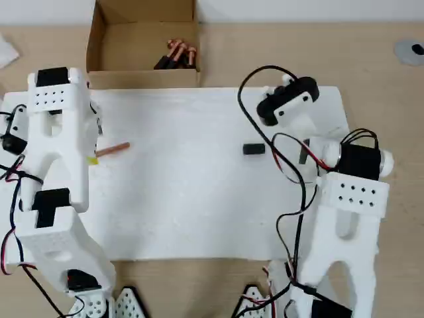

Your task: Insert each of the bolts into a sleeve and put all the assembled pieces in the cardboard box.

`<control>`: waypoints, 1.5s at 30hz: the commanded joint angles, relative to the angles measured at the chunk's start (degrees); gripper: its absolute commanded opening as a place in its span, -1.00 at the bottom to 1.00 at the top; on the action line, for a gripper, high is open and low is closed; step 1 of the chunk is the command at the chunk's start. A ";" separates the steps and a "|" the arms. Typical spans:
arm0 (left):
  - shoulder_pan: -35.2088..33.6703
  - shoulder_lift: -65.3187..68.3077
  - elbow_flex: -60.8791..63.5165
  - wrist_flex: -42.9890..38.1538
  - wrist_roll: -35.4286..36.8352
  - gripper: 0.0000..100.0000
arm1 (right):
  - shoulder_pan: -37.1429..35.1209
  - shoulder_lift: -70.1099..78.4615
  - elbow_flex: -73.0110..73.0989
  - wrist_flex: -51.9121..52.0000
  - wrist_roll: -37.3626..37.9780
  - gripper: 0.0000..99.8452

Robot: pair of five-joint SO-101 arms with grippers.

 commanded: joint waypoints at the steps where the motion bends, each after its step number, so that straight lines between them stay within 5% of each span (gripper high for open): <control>1: 0.35 0.48 -2.81 0.79 2.11 -0.20 | 0.57 -0.40 0.04 -0.79 0.09 -0.85; 15: -1.32 25.98 -14.24 -0.62 1.85 -0.19 | 0.48 -0.40 0.04 -0.88 0.09 -0.85; 23: -5.98 28.79 -17.41 0.88 1.85 -0.20 | 0.48 -0.13 0.04 -0.97 0.09 -0.85; 32: -8.09 23.69 -14.68 0.88 -6.15 -0.95 | 0.66 -0.31 1.27 -2.81 0.18 -0.85; 45: -7.74 22.73 -8.35 0.88 -18.02 -0.98 | 0.48 -0.31 4.00 -4.92 0.09 -0.85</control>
